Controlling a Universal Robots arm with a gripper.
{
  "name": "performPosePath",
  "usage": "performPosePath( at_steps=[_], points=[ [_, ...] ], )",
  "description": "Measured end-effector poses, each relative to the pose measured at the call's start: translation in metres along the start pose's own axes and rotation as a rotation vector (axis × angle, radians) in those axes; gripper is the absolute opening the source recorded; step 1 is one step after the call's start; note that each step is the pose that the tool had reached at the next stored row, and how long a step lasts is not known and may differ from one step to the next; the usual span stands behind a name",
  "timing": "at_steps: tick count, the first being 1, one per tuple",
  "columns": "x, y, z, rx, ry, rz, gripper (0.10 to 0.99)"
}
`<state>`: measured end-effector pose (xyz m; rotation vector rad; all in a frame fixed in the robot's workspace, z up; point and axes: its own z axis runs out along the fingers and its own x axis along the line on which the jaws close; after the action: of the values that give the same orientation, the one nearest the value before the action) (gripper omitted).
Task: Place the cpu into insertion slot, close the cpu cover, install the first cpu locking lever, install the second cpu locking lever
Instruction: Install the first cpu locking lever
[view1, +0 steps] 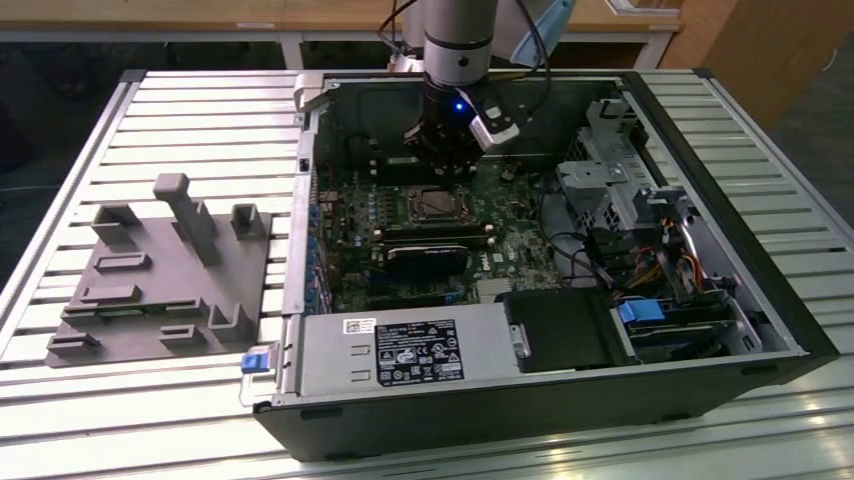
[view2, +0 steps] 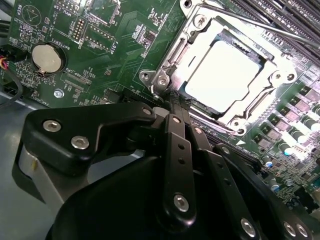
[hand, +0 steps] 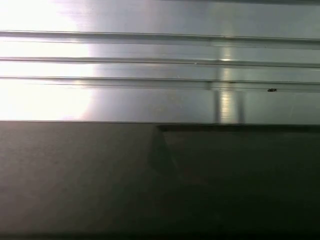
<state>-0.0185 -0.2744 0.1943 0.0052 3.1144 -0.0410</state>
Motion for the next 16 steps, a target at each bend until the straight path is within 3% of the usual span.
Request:
performPosePath(
  at_steps=[6,16],
  points=[
    [0.0002,-0.0003,-0.0004,-0.002,0.0003,0.000,0.106],
    [0.0006,-0.0008,-0.0008,-0.020,0.0013,0.001,0.106]
  ],
)
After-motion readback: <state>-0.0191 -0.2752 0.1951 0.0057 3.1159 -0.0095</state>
